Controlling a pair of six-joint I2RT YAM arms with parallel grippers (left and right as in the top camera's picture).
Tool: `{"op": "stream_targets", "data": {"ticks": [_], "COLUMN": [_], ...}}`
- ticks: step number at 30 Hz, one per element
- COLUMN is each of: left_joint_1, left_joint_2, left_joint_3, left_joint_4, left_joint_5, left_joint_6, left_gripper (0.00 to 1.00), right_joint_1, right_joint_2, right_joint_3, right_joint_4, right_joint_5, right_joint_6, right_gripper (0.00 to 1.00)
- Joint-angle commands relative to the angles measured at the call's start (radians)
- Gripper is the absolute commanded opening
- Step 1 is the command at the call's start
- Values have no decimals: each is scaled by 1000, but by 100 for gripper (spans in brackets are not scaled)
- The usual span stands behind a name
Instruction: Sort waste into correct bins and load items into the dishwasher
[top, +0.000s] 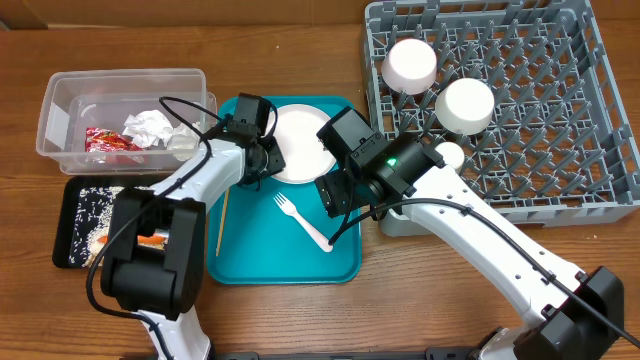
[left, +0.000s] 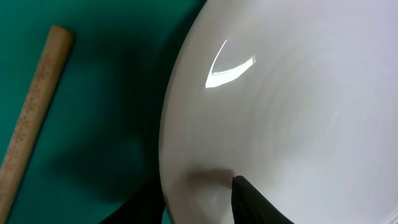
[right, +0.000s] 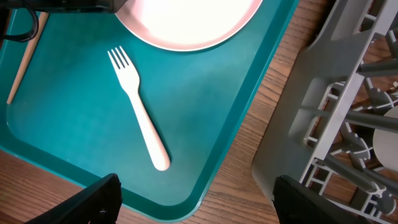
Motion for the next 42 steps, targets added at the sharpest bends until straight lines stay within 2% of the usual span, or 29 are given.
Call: {"op": "stream_targets", "data": {"ticks": [1,4,11,20,27,32,42], "left_joint_1": [-6,-6,-6,-6,-6,-6,-6], "left_joint_2": [24,24,24,24,24,24,-29], "left_joint_3": [-3,-3,-3,-3,-2,-1,37], "left_joint_4": [3,3,3,3,3,2,-35], "left_joint_5": [12,19,31,46,50,56,39], "left_joint_6": [-21,-21,-21,-21,-20,-20,14], "left_gripper": [35,28,23,23,7,4,4], "right_joint_1": [-4,-4,-4,-4,-4,-4,-4], "right_joint_2": [-8,-8,-8,-8,-8,-8,-8], "right_joint_3": [-3,-3,-3,-3,-3,-3,-3], "right_joint_4": [5,5,5,5,0,-8,-15], "right_joint_5": [0,0,0,0,0,0,0], "right_joint_6": [2,2,2,2,2,2,2], "right_gripper": [81,81,81,85,85,86,86]}}
